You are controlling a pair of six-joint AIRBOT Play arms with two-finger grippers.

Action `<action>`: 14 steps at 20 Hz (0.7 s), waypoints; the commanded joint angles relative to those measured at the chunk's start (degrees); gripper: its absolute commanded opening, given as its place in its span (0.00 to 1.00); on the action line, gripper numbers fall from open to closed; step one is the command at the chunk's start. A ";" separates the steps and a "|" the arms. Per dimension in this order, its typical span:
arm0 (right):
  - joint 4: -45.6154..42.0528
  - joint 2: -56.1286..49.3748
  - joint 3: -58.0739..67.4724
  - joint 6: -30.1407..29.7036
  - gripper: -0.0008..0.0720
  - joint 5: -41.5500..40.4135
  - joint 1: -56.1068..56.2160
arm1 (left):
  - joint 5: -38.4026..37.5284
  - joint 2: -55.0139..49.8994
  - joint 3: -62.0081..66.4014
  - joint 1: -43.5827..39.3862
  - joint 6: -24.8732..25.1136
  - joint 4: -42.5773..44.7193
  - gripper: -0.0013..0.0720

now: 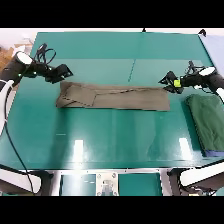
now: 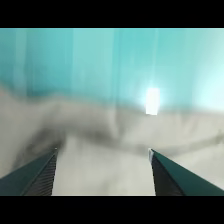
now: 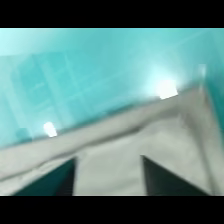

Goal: Fold the shirts.

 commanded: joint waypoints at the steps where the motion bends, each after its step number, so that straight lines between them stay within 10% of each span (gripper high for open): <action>1: -1.22 -4.39 7.34 -5.07 0.71 10.14 -4.00 | -0.31 -2.56 3.69 0.87 0.46 -0.48 0.87; 4: -4.42 -4.61 6.84 -10.16 0.78 20.13 -8.81 | -10.78 -2.51 5.33 1.90 0.94 0.20 0.86; 7: -4.22 -5.95 3.74 -14.36 0.78 20.57 -10.80 | -15.50 -2.49 5.33 1.90 2.99 2.01 0.05; 13: 2.82 -12.63 3.74 -20.24 0.75 21.75 -8.22 | -16.74 -2.49 5.33 1.90 3.41 0.28 0.06; 14: 3.63 -13.00 3.76 -21.07 0.59 21.44 -7.50 | -16.74 -2.49 5.33 1.90 3.41 -0.26 0.06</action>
